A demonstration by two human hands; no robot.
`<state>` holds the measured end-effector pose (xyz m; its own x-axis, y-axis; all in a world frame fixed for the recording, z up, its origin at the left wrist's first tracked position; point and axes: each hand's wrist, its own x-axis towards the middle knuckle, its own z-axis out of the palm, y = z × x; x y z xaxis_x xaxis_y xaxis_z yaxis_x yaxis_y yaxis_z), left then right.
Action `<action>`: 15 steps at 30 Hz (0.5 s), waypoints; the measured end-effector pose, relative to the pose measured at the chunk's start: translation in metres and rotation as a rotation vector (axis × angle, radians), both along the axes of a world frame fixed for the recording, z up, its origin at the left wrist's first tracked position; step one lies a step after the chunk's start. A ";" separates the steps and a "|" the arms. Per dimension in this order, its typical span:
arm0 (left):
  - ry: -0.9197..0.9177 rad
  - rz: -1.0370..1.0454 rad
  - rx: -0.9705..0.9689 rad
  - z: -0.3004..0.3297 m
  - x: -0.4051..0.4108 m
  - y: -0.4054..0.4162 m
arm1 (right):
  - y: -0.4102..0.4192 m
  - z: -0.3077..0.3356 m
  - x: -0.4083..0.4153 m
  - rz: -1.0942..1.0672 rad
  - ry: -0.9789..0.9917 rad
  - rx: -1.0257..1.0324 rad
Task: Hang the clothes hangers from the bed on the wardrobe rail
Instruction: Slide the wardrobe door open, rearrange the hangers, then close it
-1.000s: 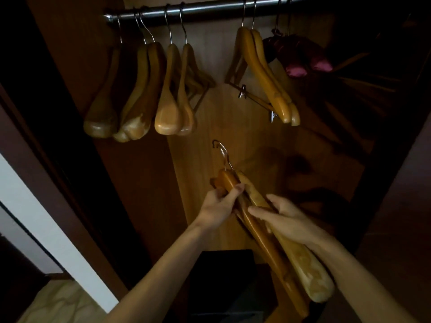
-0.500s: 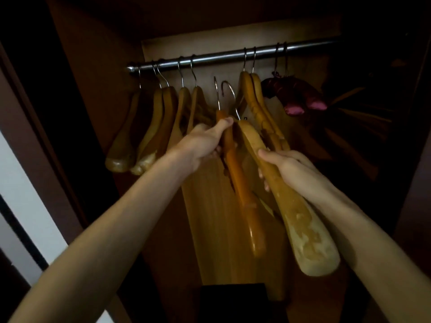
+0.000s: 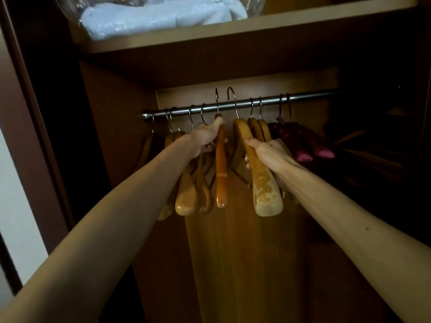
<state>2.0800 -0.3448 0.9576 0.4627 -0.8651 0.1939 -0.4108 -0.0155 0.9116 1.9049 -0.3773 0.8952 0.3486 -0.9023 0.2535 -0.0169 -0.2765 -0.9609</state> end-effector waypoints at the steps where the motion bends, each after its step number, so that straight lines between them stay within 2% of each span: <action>1: -0.012 0.005 -0.003 0.004 0.001 -0.004 | -0.006 0.001 0.003 -0.005 -0.003 0.008; 9: -0.052 0.030 -0.002 0.016 0.010 -0.043 | -0.045 0.007 0.028 -0.019 -0.011 0.038; 15: -0.139 0.125 -0.001 -0.007 0.017 -0.064 | -0.042 -0.004 0.033 -0.032 -0.025 0.094</action>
